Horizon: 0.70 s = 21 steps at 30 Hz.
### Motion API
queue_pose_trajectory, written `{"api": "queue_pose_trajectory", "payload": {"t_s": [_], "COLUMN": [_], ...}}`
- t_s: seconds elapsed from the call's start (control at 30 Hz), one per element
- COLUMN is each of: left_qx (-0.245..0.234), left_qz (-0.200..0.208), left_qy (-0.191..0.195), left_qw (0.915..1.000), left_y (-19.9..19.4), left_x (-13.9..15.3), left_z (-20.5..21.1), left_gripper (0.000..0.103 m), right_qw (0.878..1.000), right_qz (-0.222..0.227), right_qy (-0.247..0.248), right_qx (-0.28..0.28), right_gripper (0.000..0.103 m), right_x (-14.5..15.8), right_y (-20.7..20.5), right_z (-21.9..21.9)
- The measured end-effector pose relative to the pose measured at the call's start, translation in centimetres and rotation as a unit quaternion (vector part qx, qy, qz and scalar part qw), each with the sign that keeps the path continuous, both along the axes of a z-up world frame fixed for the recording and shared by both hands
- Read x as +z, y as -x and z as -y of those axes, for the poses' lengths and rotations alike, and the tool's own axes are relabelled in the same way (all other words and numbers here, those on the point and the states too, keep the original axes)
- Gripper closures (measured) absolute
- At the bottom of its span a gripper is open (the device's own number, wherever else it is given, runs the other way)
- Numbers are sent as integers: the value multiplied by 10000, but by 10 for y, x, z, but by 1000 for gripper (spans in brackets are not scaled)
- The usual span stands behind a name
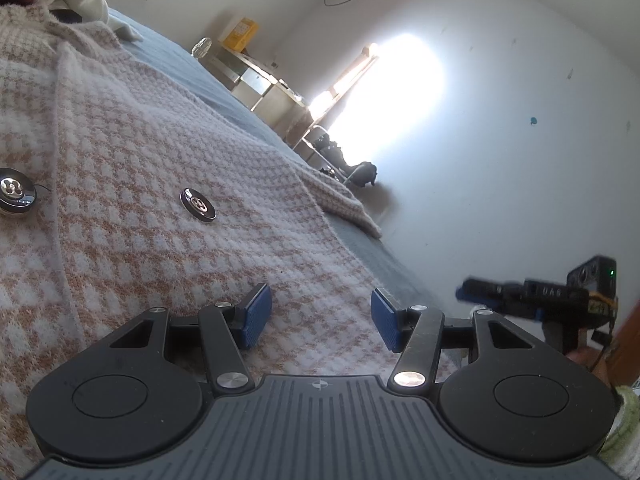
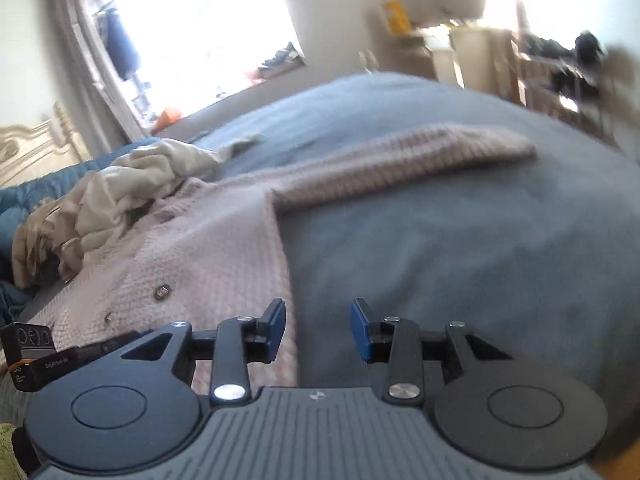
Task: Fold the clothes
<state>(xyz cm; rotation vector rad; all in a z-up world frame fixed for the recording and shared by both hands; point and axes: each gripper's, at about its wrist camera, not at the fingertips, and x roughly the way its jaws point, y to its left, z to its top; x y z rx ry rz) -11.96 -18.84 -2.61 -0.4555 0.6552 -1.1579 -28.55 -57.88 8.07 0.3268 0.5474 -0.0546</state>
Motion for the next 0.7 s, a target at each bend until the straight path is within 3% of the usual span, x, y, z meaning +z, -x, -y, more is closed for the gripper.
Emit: {"api": "queue_pose_trajectory", "payload": {"t_s": [0.07,0.17,0.2,0.23,0.4,0.47,0.57,0.7], "left_qx": [1,-4,-7,-10,-25,-39,-53,-57], "left_qz": [3,4,-1,-1,14,21,38,45], "left_qy": [1,15,27,38,57,71,82,83], "left_qw": [10000,10000,10000,10000,10000,10000,9999,9999], "left_y": [0,-1,-1,0,2,3,4,6], "left_x": [0,0,-1,-1,-1,-1,-2,-2], "left_z": [0,0,-1,-1,0,-1,-1,-1], "left_gripper": [47,47,47,46,45,44,42,42], "right_qw": [9972,9865,9856,9857,9830,9874,9907,9932], "right_qz": [295,375,278,161,-867,-1043,-1158,-767], "right_qy": [570,1469,1525,1498,1464,987,473,645], "right_qx": [372,623,678,759,688,668,534,592], "right_gripper": [64,65,66,71,73,73,74,74], "right_x": [13,14,9,2,-64,-78,-54,-27], "right_y": [-39,-113,-140,-165,-268,-278,-272,-276], "right_z": [-24,-59,-66,-68,-46,-25,-11,-14]}}
